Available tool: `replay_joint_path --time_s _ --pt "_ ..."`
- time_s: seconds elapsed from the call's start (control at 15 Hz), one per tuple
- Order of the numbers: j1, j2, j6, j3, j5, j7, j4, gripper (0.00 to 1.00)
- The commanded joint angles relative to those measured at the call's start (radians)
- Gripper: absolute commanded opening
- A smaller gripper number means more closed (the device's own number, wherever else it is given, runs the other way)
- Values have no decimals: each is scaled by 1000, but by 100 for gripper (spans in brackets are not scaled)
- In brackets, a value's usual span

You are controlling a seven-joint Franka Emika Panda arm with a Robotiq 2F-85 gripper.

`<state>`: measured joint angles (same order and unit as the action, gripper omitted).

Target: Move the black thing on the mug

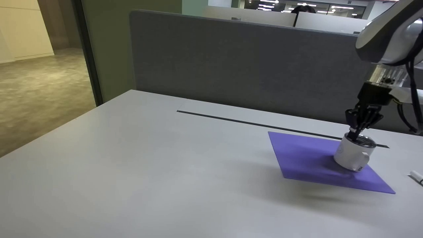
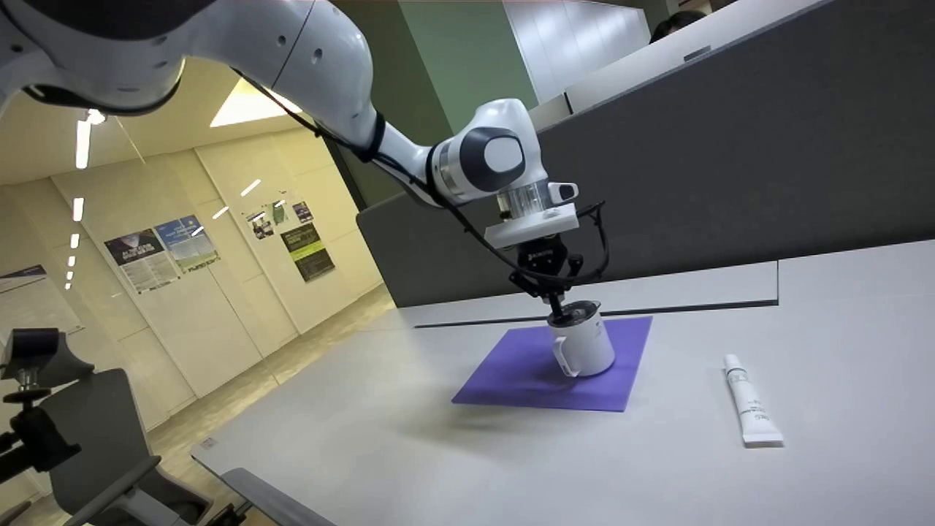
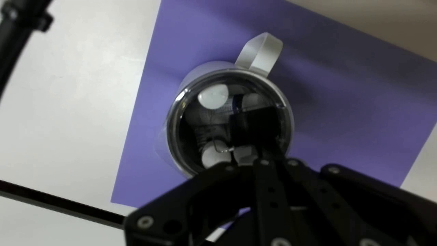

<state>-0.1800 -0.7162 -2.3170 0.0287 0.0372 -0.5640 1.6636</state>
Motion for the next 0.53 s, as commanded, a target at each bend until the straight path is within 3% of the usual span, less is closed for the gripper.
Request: replay_joint_path --time_s 0.0,0.47 --pt "3 11 16 -3 -30 40 10 0" --pt "0 3 -25 -10 -49 47 17 0"
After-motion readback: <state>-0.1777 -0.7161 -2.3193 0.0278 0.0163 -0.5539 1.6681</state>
